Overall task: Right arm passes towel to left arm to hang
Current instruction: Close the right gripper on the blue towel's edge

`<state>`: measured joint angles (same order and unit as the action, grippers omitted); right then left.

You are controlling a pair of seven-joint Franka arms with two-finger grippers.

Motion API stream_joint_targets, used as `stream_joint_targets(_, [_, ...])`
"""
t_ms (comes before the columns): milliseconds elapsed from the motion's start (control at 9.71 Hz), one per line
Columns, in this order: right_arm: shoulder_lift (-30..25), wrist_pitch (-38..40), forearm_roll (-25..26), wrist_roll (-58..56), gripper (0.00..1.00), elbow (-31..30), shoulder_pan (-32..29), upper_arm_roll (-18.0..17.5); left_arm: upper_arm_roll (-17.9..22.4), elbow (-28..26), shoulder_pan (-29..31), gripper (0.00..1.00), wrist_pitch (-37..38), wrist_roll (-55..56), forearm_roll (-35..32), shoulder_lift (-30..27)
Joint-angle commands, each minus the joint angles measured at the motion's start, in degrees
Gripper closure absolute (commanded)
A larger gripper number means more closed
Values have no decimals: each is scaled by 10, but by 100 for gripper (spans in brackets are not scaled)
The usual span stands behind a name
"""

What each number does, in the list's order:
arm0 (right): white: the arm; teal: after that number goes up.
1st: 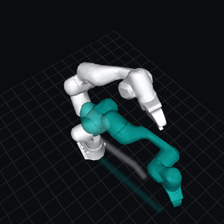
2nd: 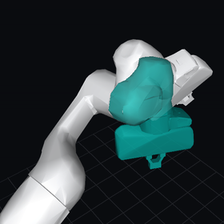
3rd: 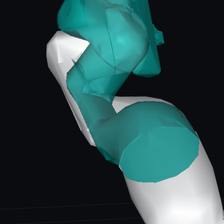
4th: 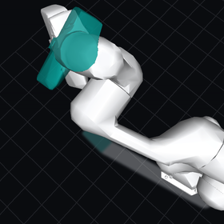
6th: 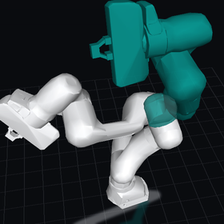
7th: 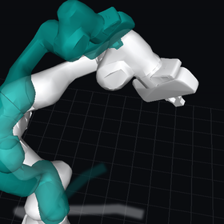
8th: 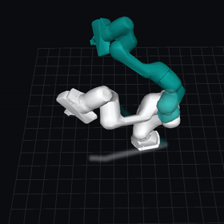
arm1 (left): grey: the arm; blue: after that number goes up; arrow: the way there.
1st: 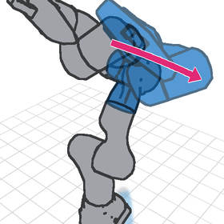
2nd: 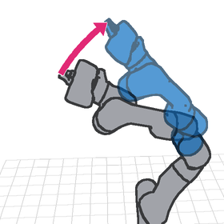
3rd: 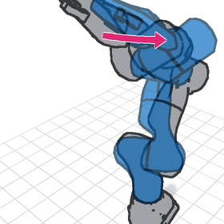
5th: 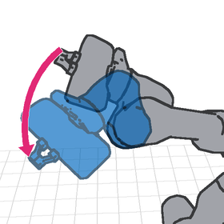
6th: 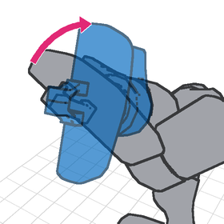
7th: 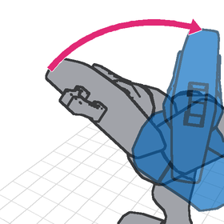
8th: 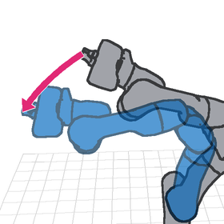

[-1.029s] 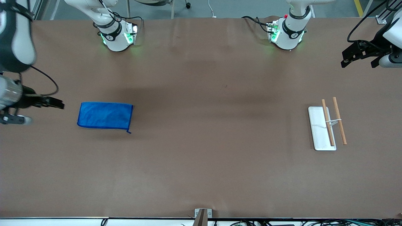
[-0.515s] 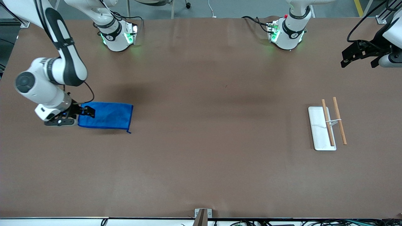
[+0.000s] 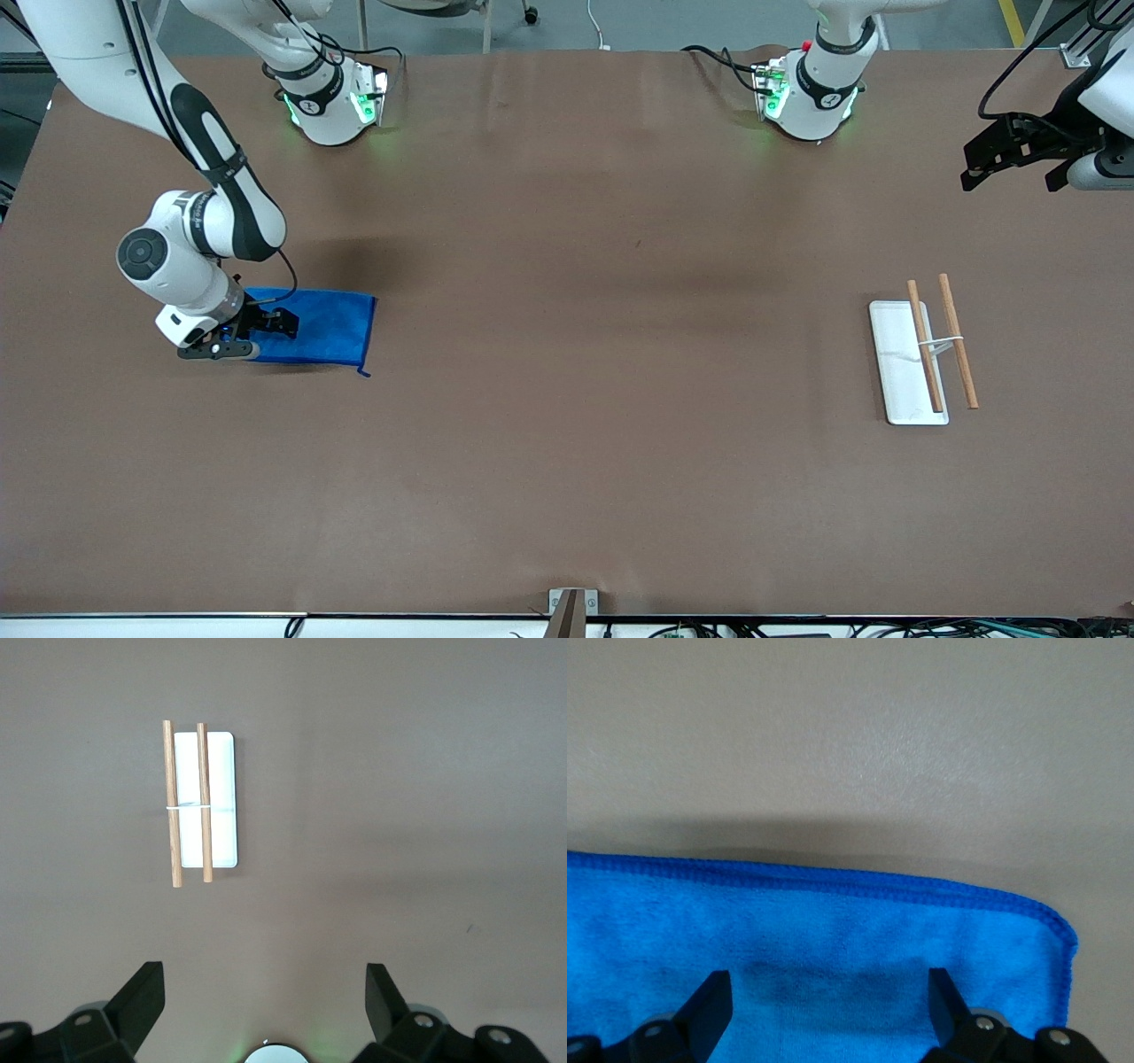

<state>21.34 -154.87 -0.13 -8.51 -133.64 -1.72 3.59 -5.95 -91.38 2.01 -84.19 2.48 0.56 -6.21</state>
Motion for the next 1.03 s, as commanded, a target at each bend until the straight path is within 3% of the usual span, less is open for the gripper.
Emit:
stream_joint_targets(0, [-7,-3,2,-3,5,-15,-3,-2,-2,-3,-2,0,10,-3,-2,10])
stream_joint_targets(103, [-7,-3,2,-2,10,-15,-2,-2,-2,-3,-2,0,10,-2,-1,10])
stream_joint_targets(206, [-7,-3,2,-2,27,-15,-2,-2,-2,-3,-2,0,10,-3,-1,10])
stream_joint_targets(412, [-7,-3,2,1,77,-13,-1,-2,-2,-4,-1,0,10,-3,0,10])
stream_joint_targets(515, [-7,-3,0,2,94,-13,-3,-2,-2,-4,-1,0,10,-4,0,10])
stream_joint_targets(618, [-7,-3,-3,2,100,-12,-3,-2,-2,-4,0,0,10,-4,0,10])
stream_joint_targets(926, [-15,19,-4,5,100,3,1,-2,-2,-5,1,0,10,-5,0,10])
